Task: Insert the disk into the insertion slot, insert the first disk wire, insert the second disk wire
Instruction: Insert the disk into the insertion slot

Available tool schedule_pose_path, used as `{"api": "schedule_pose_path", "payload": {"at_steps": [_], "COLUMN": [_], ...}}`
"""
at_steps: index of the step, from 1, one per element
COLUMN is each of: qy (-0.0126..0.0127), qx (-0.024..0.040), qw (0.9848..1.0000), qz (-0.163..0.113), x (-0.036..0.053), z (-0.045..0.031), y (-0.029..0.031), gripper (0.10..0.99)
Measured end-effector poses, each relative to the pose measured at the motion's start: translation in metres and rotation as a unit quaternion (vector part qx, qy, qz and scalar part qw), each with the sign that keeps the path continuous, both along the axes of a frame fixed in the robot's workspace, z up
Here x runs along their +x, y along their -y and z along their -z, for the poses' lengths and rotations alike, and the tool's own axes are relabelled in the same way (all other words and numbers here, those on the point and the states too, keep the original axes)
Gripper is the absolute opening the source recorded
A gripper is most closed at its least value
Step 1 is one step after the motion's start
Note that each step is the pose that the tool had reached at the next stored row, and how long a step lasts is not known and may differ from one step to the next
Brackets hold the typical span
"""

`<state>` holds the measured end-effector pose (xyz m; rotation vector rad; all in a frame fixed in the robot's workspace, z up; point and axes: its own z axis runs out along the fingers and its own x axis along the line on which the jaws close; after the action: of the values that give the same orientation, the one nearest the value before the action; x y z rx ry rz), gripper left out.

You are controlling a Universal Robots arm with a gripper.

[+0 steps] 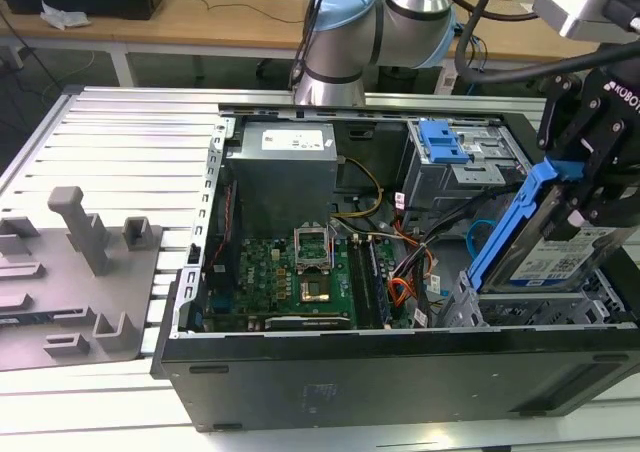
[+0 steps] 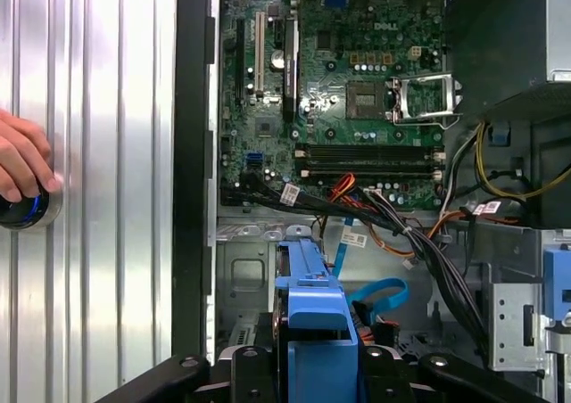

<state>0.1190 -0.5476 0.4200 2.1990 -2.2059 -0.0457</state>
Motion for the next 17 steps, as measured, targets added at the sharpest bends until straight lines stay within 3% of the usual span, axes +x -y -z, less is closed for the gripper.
{"api": "schedule_pose_path", "payload": {"at_steps": [15, 17], "qy": [-0.0001, 0.0000], "qx": [0.0000, -0.0001], "qw": [1.0000, 1.0000], "qz": [0.000, 0.000], "x": [0.0000, 0.0000], "z": [0.0249, 0.0252], "y": [0.0000, 0.0000], "gripper": [0.361, 0.361]}}
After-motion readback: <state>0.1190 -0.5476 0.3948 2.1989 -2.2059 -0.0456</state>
